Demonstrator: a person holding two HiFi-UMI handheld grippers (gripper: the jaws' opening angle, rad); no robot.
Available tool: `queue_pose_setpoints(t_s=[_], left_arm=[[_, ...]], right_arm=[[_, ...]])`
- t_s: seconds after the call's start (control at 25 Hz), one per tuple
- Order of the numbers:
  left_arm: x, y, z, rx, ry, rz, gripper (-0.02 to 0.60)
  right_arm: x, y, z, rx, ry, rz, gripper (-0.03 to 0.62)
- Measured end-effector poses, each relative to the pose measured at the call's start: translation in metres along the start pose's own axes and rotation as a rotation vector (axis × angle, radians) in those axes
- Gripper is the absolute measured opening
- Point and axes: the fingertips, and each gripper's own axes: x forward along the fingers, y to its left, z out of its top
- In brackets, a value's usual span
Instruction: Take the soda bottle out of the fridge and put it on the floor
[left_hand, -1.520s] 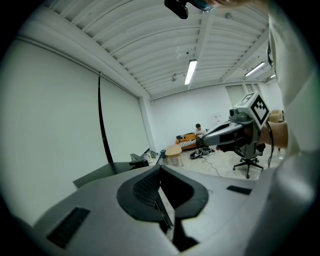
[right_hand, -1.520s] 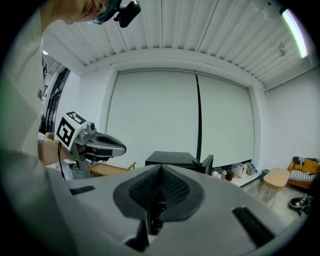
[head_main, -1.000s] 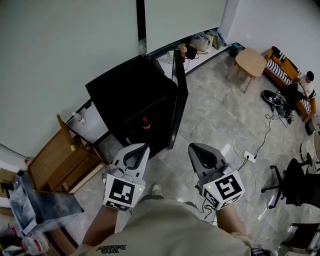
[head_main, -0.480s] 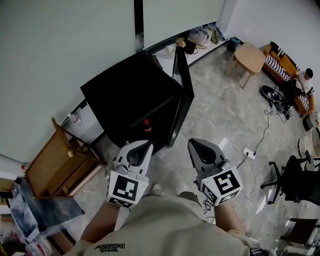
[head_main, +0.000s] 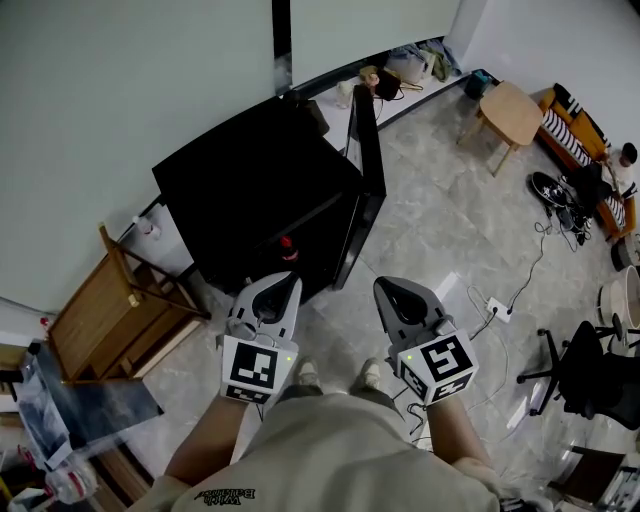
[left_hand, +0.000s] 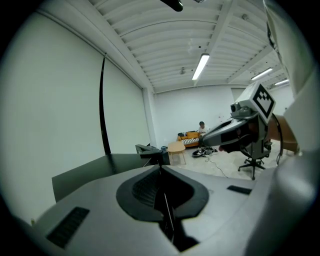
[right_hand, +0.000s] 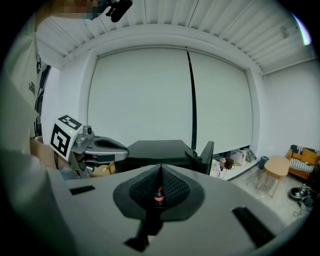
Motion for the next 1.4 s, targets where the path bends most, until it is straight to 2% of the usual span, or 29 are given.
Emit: queue_pose_setpoints(t_s=[0.2,0.32,0.4,0.56,0.68,0.8,0.96,1.2,1.4], left_arm=[[0.031,0.004,-0.015,-0.068,0.023,0.052,0.008],[0.048,0.007,-0.024,-0.082,0.037,0.097,0.013],[0.061,0.007,-0.032,-0.085,0.050,0.115,0.082],[0.086,0.006,-0.053,-0.100,0.086,0.124,0.134],[0.105,0.005,-0.072,-0.129,0.111,0.110,0.202],[0.122,0.013,-0.090,-0.145,0.133,0.137,0.233],[0.141,0.029,-0.118,-0.155,0.170,0.196,0.245],[0.162,0.053,-0.166,-0.248,0.231,0.263,0.245],[0.176,0.063,-0.205,-0.244,0.302,0.304,0.245]], right_arm=[[0.013,-0.021,-0.010,-0.002,0.021,0.039,-0.005],[0.022,-0.030,-0.015,-0.003,0.027,0.057,-0.004],[0.027,-0.034,-0.019,-0.002,0.031,0.070,-0.004],[0.035,-0.038,-0.027,0.003,0.041,0.095,-0.004],[0.041,-0.040,-0.034,0.007,0.049,0.108,-0.004],[0.049,-0.044,-0.042,0.011,0.058,0.116,-0.005],[0.057,-0.049,-0.056,0.020,0.078,0.120,-0.005],[0.070,-0.053,-0.082,0.035,0.118,0.119,-0.004],[0.082,-0.058,-0.102,0.059,0.151,0.116,-0.004]])
